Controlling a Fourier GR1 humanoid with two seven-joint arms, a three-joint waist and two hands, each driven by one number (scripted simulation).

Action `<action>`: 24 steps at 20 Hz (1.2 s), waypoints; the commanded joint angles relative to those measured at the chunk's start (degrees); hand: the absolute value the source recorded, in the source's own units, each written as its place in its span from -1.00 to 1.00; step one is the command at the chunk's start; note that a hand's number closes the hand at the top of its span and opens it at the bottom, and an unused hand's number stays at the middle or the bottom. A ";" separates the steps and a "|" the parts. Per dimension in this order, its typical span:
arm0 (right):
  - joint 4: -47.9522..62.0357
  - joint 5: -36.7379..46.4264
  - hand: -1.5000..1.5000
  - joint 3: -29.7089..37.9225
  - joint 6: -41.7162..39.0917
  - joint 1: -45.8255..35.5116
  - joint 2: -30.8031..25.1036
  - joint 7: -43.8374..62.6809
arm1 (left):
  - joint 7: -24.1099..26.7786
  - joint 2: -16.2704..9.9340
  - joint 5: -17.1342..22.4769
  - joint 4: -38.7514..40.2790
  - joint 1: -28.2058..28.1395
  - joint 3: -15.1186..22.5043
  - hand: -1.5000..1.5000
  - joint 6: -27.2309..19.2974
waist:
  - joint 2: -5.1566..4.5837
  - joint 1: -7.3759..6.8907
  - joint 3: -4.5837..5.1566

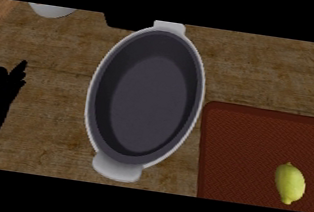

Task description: Pick the lemon from the tray and place it in the pot

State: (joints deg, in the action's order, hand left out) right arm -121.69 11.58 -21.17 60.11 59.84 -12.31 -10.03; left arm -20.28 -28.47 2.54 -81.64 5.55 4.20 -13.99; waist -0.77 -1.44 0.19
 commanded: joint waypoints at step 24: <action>10.76 28.63 -1.00 10.16 -16.85 -34.88 4.75 47.07 | 1.16 4.30 -4.89 4.91 1.83 -6.22 0.00 4.93 | 0.70 1.58 -0.17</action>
State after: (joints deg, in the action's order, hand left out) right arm -112.99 37.88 -13.06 45.55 30.23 -8.58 33.68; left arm -20.99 -24.83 -1.31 -81.14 5.14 -0.68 -10.42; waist -0.05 -0.08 0.00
